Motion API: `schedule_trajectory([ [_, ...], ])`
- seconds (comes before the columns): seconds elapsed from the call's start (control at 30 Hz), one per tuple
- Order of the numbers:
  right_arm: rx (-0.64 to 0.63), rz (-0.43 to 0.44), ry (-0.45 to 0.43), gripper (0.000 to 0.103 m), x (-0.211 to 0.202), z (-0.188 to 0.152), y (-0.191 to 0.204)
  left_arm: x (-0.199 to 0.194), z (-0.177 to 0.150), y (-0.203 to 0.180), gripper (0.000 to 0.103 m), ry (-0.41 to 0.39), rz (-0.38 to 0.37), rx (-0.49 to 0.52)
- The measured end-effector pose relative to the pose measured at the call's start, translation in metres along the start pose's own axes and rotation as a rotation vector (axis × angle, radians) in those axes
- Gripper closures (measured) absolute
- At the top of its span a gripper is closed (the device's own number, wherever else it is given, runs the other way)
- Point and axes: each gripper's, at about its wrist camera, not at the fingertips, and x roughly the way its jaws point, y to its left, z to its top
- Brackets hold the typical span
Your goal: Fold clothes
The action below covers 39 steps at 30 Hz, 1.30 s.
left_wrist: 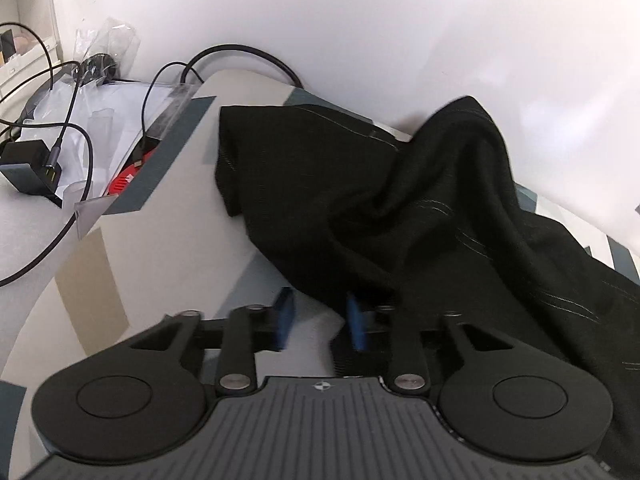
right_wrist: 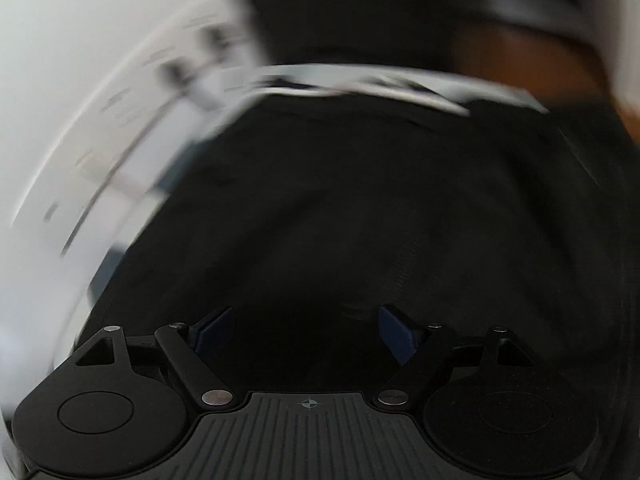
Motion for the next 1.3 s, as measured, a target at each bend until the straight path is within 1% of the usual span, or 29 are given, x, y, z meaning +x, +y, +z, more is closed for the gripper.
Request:
schedule_trajectory([
  [0.07, 0.055, -0.013, -0.001, 0.024, 0.003, -0.007, -0.005, -0.007, -0.004, -0.012, 0.091, -0.006, 0.009, 0.068],
  [0.1, 0.044, -0.020, -0.004, 0.021, 0.005, -0.009, -0.002, -0.011, -0.008, -0.017, 0.092, -0.016, 0.011, 0.105],
  [0.17, -0.009, -0.040, -0.011, 0.018, 0.007, -0.014, 0.010, -0.022, -0.017, -0.027, 0.092, -0.021, 0.000, 0.165],
  [0.27, -0.101, -0.055, -0.028, 0.014, 0.013, -0.020, 0.032, -0.045, -0.031, -0.042, 0.092, -0.035, -0.035, 0.250],
  [0.33, -0.211, -0.058, -0.065, 0.011, 0.016, -0.027, 0.052, -0.059, -0.037, -0.056, 0.086, -0.095, -0.074, 0.334],
  [0.37, -0.273, -0.068, -0.083, 0.004, 0.018, -0.033, 0.061, -0.065, -0.040, -0.064, 0.073, -0.128, -0.091, 0.379],
  [0.4, -0.332, -0.080, -0.098, 0.001, 0.020, -0.038, 0.069, -0.068, -0.041, -0.072, 0.050, -0.147, -0.107, 0.422],
  [0.43, -0.390, -0.091, -0.112, 0.001, 0.023, -0.042, 0.076, -0.063, -0.040, -0.080, 0.040, -0.138, -0.118, 0.452],
  [0.47, -0.448, -0.103, -0.126, 0.001, 0.026, -0.047, 0.084, -0.057, -0.038, -0.086, 0.037, -0.124, -0.123, 0.459],
  [0.53, -0.565, -0.126, -0.155, 0.001, 0.032, -0.057, 0.100, -0.041, -0.034, -0.095, 0.037, -0.101, -0.120, 0.453],
  [0.6, -0.655, -0.150, -0.142, 0.001, 0.041, -0.067, 0.112, -0.024, -0.034, -0.103, 0.037, -0.070, -0.098, 0.462],
  [0.67, -0.698, -0.159, -0.117, 0.001, 0.049, -0.074, 0.119, -0.009, -0.033, -0.109, 0.037, -0.043, -0.077, 0.472],
  [0.73, -0.715, -0.154, -0.080, 0.001, 0.056, -0.078, 0.123, -0.002, -0.036, -0.109, 0.036, -0.021, -0.049, 0.476],
  [0.77, -0.720, -0.155, -0.061, 0.001, 0.060, -0.079, 0.124, 0.002, -0.038, -0.109, 0.029, -0.007, -0.034, 0.477],
  [0.8, -0.725, -0.155, -0.041, 0.001, 0.063, -0.080, 0.126, 0.004, -0.040, -0.107, 0.019, -0.003, -0.020, 0.474],
  [0.9, -0.719, -0.151, -0.009, 0.001, 0.070, -0.082, 0.123, 0.009, -0.040, -0.101, 0.003, 0.010, -0.004, 0.460],
  [0.93, -0.715, -0.150, -0.007, 0.001, 0.071, -0.083, 0.122, 0.010, -0.040, -0.099, 0.000, 0.017, -0.004, 0.451],
  [1.0, -0.716, -0.146, -0.014, 0.001, 0.073, -0.082, 0.122, 0.010, -0.039, -0.097, 0.000, 0.030, -0.015, 0.425],
  [1.13, -0.726, -0.133, -0.030, 0.001, 0.082, -0.080, 0.123, 0.016, -0.034, -0.088, 0.000, 0.056, -0.066, 0.369],
  [1.3, -0.734, -0.117, -0.039, 0.001, 0.080, -0.079, 0.123, 0.018, -0.031, -0.089, 0.000, 0.053, -0.072, 0.381],
])
